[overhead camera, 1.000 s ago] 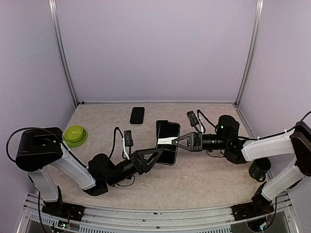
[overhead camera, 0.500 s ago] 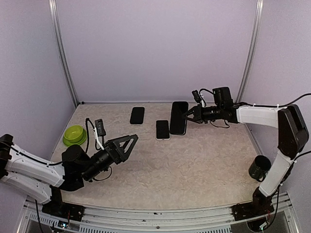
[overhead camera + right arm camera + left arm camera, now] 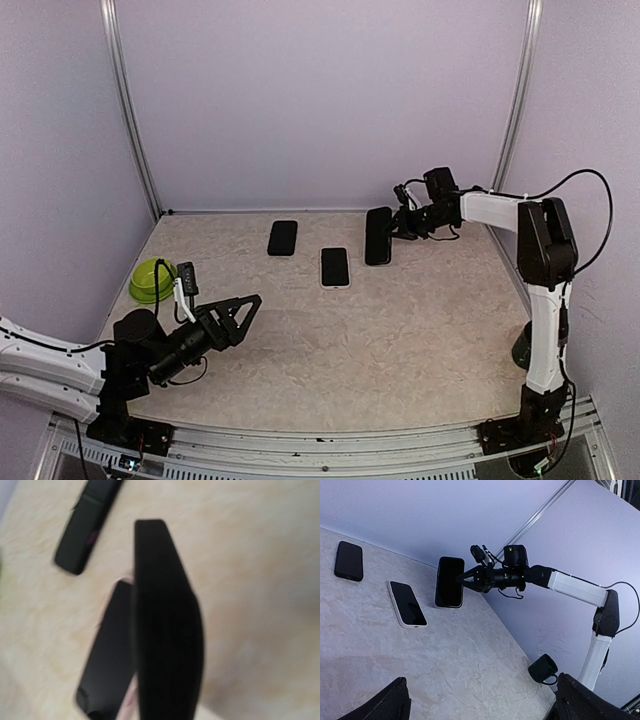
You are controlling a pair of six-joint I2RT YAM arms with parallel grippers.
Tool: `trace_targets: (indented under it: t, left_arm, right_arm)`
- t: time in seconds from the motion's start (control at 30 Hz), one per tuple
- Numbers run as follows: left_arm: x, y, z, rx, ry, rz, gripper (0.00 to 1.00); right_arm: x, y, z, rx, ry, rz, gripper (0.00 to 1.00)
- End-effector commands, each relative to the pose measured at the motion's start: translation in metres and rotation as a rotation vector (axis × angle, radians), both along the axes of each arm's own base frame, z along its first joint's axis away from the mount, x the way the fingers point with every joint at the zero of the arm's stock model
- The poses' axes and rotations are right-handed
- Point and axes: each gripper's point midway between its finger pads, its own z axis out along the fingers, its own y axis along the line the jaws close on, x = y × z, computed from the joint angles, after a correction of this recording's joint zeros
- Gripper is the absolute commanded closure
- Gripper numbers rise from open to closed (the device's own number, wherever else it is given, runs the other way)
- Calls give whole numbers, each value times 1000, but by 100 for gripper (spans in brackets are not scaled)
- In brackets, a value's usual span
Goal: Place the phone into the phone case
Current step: Place the phone with the phone case at the corner of the board.
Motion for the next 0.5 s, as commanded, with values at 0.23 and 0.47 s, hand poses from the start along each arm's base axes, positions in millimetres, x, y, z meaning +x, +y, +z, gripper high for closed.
trace_targets:
  t: [0.23, 0.47]
  left_arm:
    - [-7, 23, -15, 15, 42, 42, 1]
    - [-9, 29, -17, 0, 55, 48, 1]
  right_arm:
    - [67, -22, -4, -38, -47, -13, 100]
    - [87, -19, -13, -35, -75, -6, 100]
